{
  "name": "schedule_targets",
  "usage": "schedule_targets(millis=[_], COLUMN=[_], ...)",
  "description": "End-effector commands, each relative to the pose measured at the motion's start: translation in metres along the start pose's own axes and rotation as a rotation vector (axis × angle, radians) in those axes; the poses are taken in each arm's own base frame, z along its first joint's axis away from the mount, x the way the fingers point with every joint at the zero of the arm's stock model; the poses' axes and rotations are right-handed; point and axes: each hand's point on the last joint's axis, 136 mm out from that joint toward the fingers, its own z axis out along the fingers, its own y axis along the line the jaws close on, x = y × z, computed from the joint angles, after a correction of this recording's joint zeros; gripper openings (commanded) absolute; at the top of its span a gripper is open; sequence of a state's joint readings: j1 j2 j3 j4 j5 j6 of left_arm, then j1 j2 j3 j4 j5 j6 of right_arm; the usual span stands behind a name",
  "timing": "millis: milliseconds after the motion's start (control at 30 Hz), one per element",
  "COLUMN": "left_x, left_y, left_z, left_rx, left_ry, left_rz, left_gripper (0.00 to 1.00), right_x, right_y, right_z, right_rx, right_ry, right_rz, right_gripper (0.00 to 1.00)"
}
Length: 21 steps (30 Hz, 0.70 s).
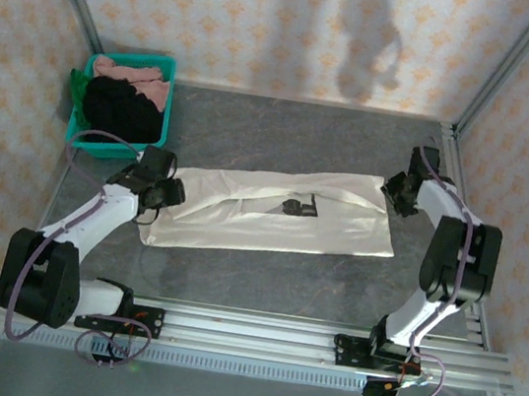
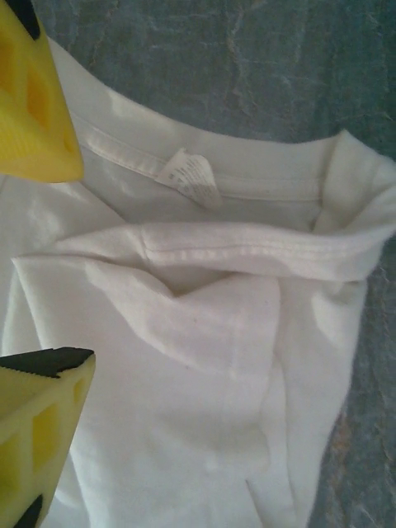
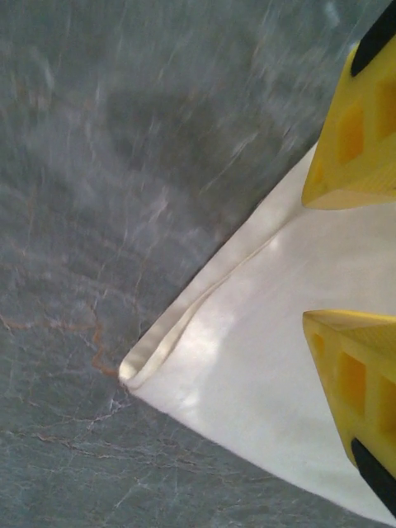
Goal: Fold and stack the t-shirts
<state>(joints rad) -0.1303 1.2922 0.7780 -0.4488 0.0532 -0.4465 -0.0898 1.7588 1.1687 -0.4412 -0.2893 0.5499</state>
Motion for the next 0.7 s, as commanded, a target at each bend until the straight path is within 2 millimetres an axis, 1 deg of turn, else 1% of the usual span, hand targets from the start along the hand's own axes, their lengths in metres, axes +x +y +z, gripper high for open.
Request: schedule_targets(millis=[0,67,133,200,267,367,400,500,533,567,667], left_x=[-0.015,-0.012,-0.01,-0.007,-0.001,0.01,0.015,0.024,0.025,0.026,0.023], left_y=[-0.02,-0.03,-0.035,-0.038,-0.04,-0.033,-0.027,0.003,0.009,0.013,0.009], left_z=[0.011,0.022,0.031,0.035,0.035,0.035,0.035,0.038,0.038,0.039,0.032], left_rx=[0.023,0.041,0.052,0.049,0.043,0.023,-0.002,-0.123,-0.134,-0.134,-0.096], left_ry=[0.053,0.091,0.106,0.127,0.143,0.163,0.171,0.179,0.182,0.186,0.172], left_rz=[0.023,0.028,0.026,0.044,0.072,0.077,0.073,0.034,0.014,-0.012,-0.032], left_gripper=[0.56,0.57,0.6,0.63,0.62,0.56,0.52,0.3,0.27,0.25,0.25], right_x=[0.018,0.028,0.038,0.046,0.051,0.058,0.061,0.062,0.061,0.059,0.053], right_y=[0.018,0.007,-0.002,-0.012,-0.02,-0.034,-0.039,-0.05,-0.052,-0.052,-0.047], right_z=[0.014,0.02,0.025,0.025,0.021,0.015,0.013,0.007,0.005,0.001,-0.01], right_rx=[0.009,0.055,0.063,0.083,0.097,0.13,0.147,0.187,0.198,0.202,0.177], right_ry=[0.047,0.039,0.057,0.075,0.073,0.077,0.08,0.073,0.067,0.057,0.03], right_rz=[-0.053,-0.071,-0.077,-0.095,-0.113,-0.152,-0.161,-0.184,-0.188,-0.188,-0.177], right_gripper=[0.38,0.39,0.39,0.38,0.36,0.29,0.28,0.25,0.25,0.25,0.26])
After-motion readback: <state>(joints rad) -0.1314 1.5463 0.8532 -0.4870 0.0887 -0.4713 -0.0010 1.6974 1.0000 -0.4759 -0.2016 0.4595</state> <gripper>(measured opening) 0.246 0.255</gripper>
